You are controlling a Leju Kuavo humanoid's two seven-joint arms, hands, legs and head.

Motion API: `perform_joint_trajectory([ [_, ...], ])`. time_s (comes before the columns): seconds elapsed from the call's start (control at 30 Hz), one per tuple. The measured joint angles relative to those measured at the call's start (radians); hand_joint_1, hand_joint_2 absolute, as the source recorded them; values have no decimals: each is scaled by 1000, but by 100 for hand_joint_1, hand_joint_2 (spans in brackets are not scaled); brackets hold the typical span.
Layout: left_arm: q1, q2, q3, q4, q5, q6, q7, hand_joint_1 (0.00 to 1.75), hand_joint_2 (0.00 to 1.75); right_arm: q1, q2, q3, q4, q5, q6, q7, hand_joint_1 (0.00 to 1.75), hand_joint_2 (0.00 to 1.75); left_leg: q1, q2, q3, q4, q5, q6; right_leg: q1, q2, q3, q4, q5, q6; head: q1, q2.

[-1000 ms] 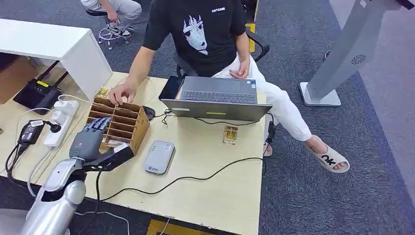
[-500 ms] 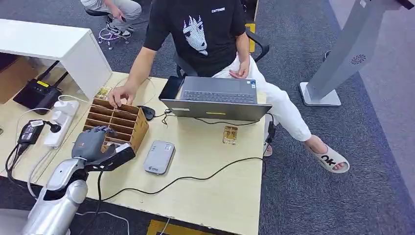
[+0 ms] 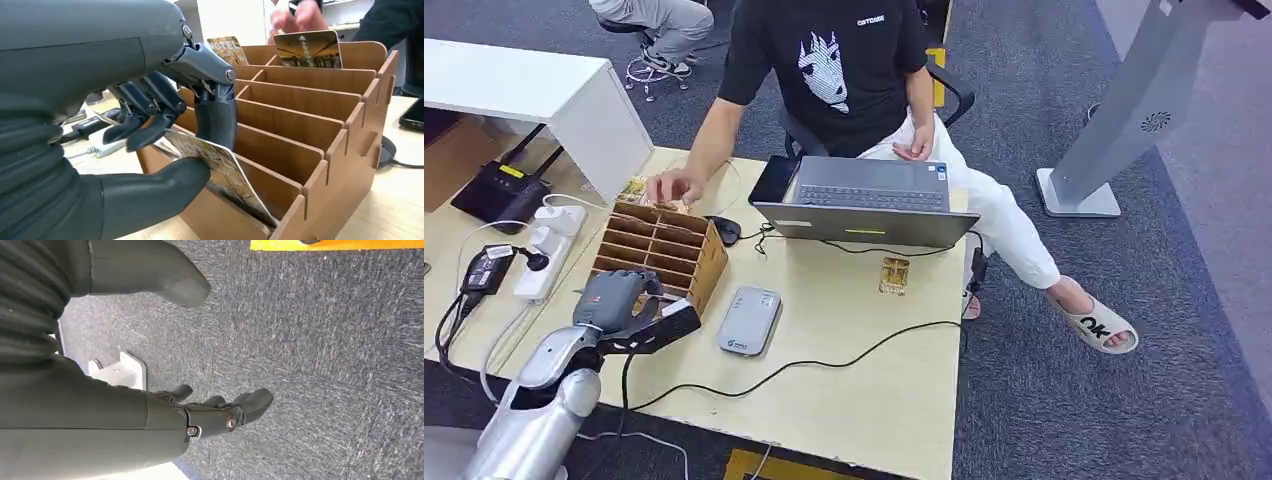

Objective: Pass the card to the sensor for recognition and then transmit it.

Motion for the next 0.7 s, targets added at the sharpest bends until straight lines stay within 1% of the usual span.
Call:
perform_joint_trajectory([
  [0.33, -5, 9, -13, 3, -5, 4, 2, 175, 175, 0, 0, 0, 0, 3, 1, 0, 0, 175, 0, 0, 0, 0, 0, 0, 0, 0, 0, 0, 0, 0, 0, 0],
  [0.47, -14, 12, -22, 7, -15, 33, 15, 175, 175, 0, 0, 0, 0, 5, 1, -1, 0, 175, 0, 0, 0, 0, 0, 0, 0, 0, 0, 0, 0, 0, 0, 0],
  [0.57, -27, 16, -22, 5, 1, 73, 24, 175, 175, 0, 0, 0, 0, 12, -1, -3, 0, 175, 0, 0, 0, 0, 0, 0, 0, 0, 0, 0, 0, 0, 0, 0],
  [0.7, -50, 28, -17, -44, 44, 120, 20, 175, 175, 0, 0, 0, 0, 19, -4, -6, 0, 175, 0, 0, 0, 0, 1, 0, 0, 0, 0, 0, 0, 0, 0, 0],
])
